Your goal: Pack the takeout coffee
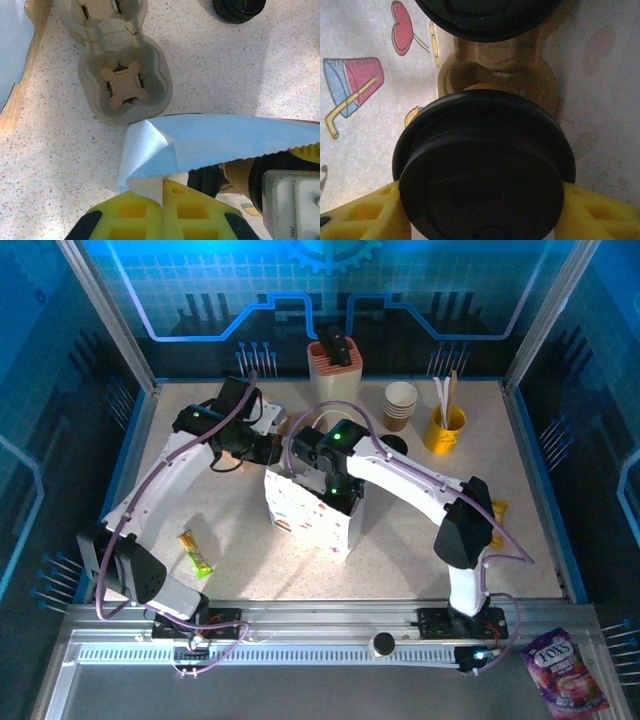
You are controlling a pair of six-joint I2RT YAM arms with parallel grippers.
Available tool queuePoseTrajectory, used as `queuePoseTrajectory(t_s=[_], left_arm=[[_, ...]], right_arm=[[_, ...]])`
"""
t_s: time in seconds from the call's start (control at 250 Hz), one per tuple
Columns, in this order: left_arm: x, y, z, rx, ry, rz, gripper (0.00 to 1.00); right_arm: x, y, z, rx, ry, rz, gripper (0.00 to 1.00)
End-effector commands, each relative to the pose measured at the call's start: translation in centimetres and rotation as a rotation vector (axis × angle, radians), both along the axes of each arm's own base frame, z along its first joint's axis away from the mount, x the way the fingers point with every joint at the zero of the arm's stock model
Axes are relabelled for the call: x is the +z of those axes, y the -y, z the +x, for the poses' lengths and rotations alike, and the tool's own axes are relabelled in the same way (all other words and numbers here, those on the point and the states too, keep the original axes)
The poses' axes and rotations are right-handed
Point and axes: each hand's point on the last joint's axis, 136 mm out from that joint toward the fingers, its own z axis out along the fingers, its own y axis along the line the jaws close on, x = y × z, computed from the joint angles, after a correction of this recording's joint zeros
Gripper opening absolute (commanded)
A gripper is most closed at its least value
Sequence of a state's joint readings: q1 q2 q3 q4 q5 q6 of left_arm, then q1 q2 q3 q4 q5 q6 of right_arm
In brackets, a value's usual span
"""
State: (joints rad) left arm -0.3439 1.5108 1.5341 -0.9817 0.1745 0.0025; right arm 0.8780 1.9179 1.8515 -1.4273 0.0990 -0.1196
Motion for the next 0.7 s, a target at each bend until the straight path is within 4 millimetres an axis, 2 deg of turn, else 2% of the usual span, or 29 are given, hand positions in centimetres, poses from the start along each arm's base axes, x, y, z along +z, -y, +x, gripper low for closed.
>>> queuePoseTrajectory(t_s=[0.0,0.695], left_arm=[[-0.59,-0.28,-0.56,-0.011,-0.014,0.005,0.0],[-0.75,-0.23,-0.54,-0.013,-0.02,0.005,0.0]], right_arm=[[0.06,0.15,0.22,-0.008,0.013,-0.012,0.44],[-0.46,0.37,1.0,0.001,0.041,-0.03,0.44]])
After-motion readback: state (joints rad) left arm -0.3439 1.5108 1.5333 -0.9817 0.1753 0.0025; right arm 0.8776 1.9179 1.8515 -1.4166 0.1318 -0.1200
